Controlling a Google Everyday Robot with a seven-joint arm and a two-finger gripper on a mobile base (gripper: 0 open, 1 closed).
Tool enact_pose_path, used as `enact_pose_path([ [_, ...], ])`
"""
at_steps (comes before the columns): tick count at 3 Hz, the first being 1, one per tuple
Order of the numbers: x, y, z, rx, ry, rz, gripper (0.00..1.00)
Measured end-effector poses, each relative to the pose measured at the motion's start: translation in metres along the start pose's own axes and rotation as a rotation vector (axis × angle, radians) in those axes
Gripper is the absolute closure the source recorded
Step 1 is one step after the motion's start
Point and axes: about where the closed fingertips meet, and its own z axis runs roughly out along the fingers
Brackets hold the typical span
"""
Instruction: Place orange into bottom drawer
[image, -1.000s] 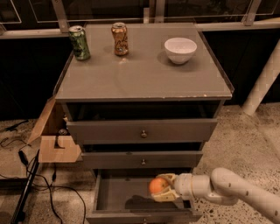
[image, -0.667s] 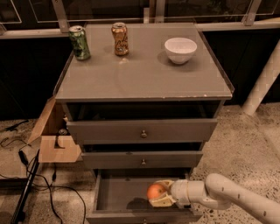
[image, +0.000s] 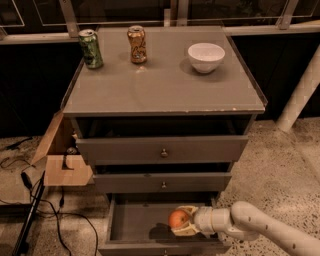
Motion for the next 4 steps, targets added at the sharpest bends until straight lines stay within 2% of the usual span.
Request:
enact_pose_path([
  [1, 0.025, -0.028, 0.026, 0.028, 0.001, -0.166, 1.00],
  [2, 0.027, -0.029, 0.027, 0.030, 0.000, -0.167, 1.00],
  [4, 0.068, -0.059, 0.072, 0.056, -0.031, -0.178, 1.00],
])
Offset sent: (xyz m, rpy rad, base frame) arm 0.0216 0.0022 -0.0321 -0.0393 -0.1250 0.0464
